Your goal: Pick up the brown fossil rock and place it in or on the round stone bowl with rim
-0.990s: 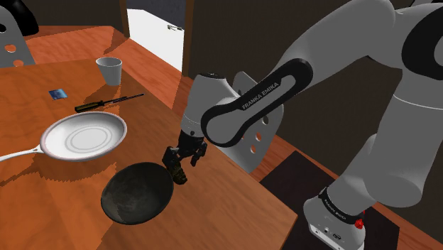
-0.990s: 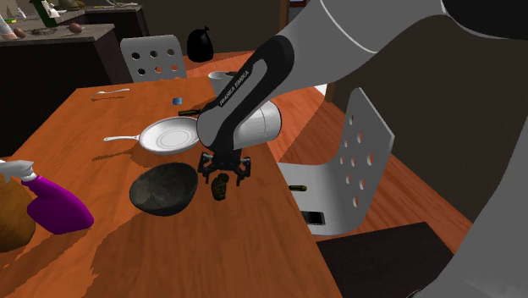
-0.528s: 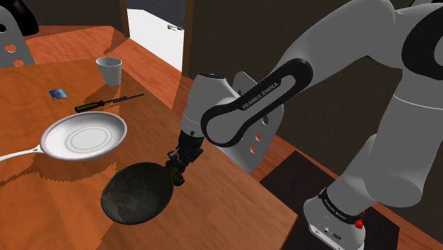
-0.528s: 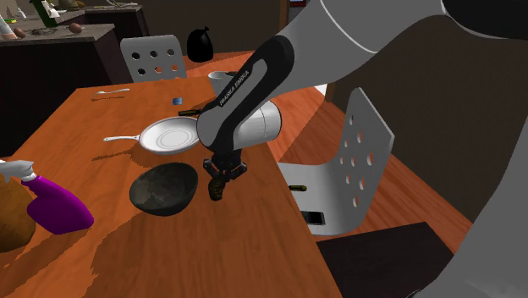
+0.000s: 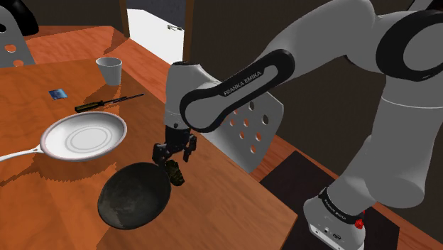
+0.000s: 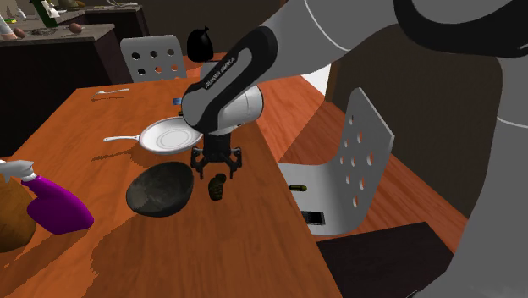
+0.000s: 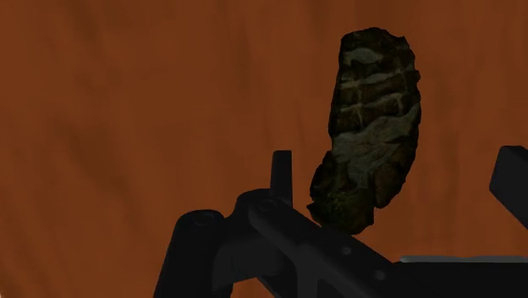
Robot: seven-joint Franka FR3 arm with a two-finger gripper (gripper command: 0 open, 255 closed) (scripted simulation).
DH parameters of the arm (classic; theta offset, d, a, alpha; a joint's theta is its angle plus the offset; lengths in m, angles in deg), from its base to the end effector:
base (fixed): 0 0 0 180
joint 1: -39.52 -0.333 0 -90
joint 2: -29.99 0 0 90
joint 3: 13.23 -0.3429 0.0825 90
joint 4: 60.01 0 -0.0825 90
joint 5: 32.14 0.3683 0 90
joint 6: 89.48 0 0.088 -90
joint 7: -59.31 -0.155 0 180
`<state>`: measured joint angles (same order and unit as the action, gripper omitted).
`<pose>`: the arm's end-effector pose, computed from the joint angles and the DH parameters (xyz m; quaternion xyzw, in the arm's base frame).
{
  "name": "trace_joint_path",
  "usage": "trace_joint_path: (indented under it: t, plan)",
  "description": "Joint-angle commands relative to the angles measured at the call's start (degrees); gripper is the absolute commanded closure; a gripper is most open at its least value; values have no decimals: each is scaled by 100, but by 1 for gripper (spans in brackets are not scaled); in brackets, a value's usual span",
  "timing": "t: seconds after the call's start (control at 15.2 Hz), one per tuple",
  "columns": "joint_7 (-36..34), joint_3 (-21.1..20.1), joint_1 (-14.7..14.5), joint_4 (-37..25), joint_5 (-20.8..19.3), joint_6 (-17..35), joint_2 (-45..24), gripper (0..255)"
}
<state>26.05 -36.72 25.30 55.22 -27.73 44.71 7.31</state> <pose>0.4733 0.3639 0.2585 -0.9944 0.0015 0.0753 0.0744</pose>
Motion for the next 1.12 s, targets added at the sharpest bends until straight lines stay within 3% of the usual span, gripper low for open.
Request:
trace_joint_path:
  t: [0.0,0.33,0.86,0.92,1.06]
  plan:
    - [-33,32,-66,-159,-105,-159,-170,0]
    - [-93,87,-167,-82,-194,196,-451,0]
    - [-93,88,-168,-82,-194,196,-451,0]
    - [-93,89,-169,-84,-194,195,-452,255]
    - [-90,88,-165,-77,-192,196,-447,255]
